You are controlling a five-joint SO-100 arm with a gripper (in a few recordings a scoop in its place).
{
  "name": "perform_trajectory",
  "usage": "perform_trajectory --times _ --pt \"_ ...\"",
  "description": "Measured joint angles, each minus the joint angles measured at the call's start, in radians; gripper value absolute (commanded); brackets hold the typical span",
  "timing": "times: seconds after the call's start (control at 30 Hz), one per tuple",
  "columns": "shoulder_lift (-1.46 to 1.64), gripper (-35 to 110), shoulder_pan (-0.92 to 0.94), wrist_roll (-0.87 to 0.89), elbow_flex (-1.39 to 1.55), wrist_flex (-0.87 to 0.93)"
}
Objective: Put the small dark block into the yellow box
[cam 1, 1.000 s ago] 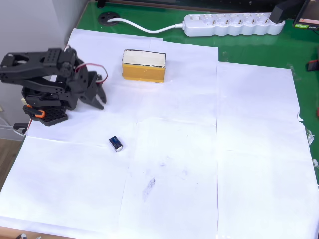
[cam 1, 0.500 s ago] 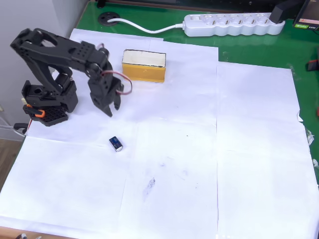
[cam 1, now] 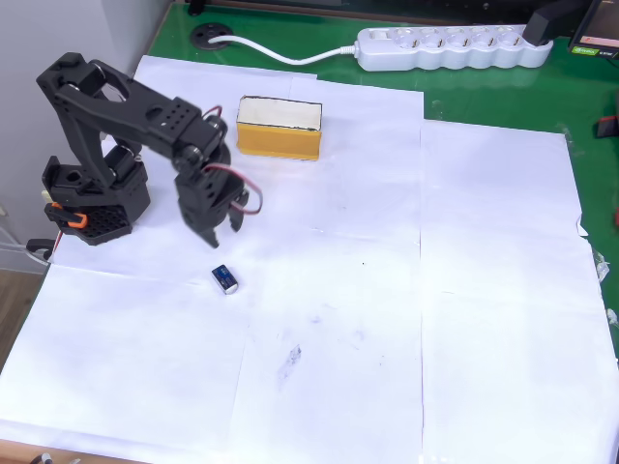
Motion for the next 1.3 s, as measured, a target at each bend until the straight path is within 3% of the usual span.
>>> perform_trajectory --times 0.33,0.47,0.57,1.3 --pt "0.193 12 0.224 -0.149 0.000 -0.221" --pt "0.230 12 0.201 -0.156 0.000 -0.235" --pt "0.232 21 0.164 -0.156 0.002 -0.236" --pt "0.232 20 0.075 -0.219 -0.051 -0.245"
